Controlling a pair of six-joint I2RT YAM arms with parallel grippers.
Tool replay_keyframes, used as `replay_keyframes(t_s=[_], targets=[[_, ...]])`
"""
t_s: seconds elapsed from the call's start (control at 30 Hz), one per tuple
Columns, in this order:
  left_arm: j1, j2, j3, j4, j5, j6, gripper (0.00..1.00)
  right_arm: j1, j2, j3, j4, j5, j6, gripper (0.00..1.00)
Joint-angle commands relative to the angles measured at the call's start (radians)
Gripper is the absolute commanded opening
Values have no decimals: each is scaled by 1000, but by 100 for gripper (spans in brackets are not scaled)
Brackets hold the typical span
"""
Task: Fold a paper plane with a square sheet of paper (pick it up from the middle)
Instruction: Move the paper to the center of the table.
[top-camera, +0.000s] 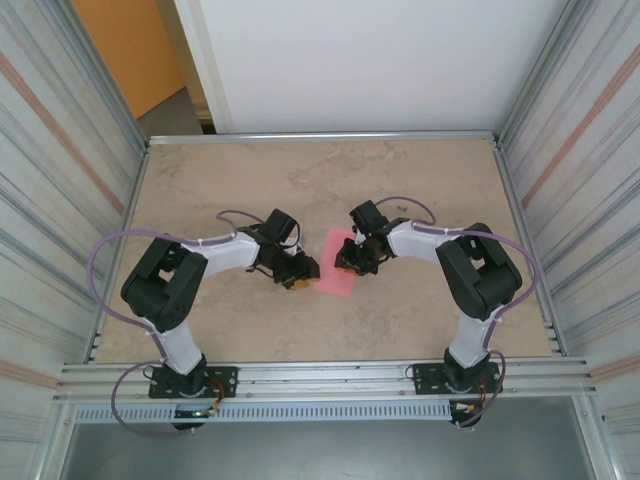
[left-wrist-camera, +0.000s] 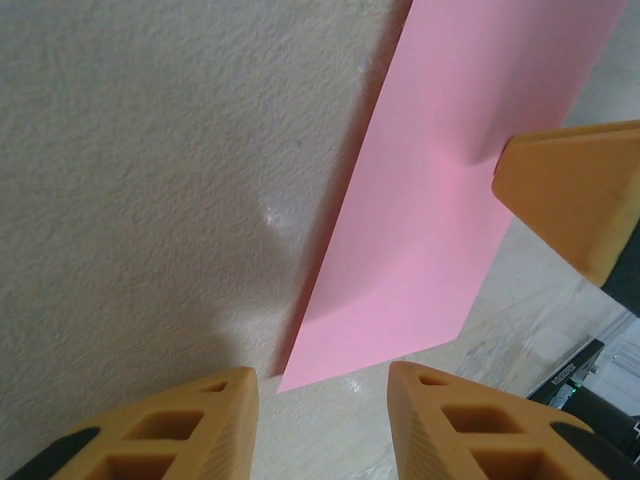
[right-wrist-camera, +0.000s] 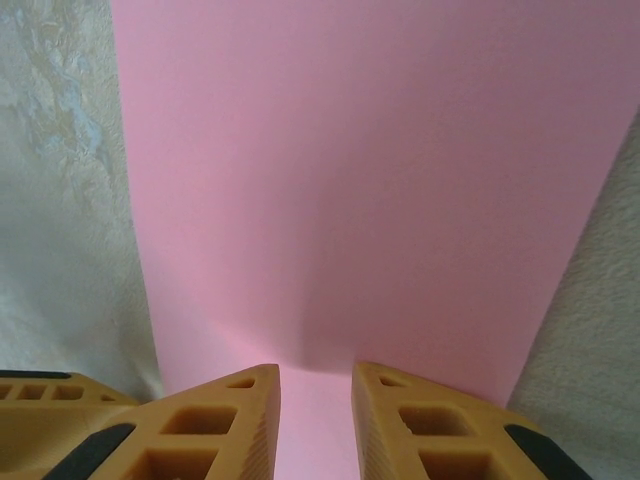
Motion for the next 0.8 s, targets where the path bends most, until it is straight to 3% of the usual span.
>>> replay_keyframes(t_s=[0.0, 0.5, 0.77], targets=[[-11, 22, 32, -33, -4, 30, 39, -11, 62, -50, -34, -22, -12, 27], [-34, 57, 63, -54, -45, 47, 38, -18, 68, -56, -23, -31, -9, 27], [-49, 59, 82, -9, 52, 51, 38, -19, 67, -56, -23, -29, -9, 27]])
